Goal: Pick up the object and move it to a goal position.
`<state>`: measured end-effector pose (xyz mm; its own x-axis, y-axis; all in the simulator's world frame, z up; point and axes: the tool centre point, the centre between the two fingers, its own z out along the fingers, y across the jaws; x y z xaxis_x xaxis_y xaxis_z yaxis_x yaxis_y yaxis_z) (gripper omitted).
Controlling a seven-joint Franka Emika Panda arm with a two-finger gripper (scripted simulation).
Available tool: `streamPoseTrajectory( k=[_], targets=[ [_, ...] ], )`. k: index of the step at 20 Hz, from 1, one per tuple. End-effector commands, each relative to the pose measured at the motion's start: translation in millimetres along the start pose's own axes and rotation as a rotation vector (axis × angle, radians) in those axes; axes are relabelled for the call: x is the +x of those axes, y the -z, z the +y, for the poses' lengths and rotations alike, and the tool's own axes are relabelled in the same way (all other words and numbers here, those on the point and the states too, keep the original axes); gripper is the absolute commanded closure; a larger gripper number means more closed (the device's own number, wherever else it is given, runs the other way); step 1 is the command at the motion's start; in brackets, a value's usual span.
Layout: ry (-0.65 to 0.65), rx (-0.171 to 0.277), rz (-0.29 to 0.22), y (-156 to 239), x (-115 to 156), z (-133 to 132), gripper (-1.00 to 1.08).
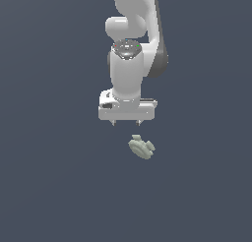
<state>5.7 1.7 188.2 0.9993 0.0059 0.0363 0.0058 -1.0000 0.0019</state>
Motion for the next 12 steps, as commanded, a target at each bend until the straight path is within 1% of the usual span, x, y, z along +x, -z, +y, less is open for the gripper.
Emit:
streamPoseTrajectory(
  k=[1,4,9,12],
  targets=[
    [0.000,0.000,0.000,0,0,0,-0.92],
    [-0.003,0.005,-0.004,-2,-1,-3,-0.92],
    [-0.016,0.028,-0.022,-9,-6,-18,-0.92],
    [-0.019,0.034,-0.027,-11,-8,-22,-0.92]
  ],
)
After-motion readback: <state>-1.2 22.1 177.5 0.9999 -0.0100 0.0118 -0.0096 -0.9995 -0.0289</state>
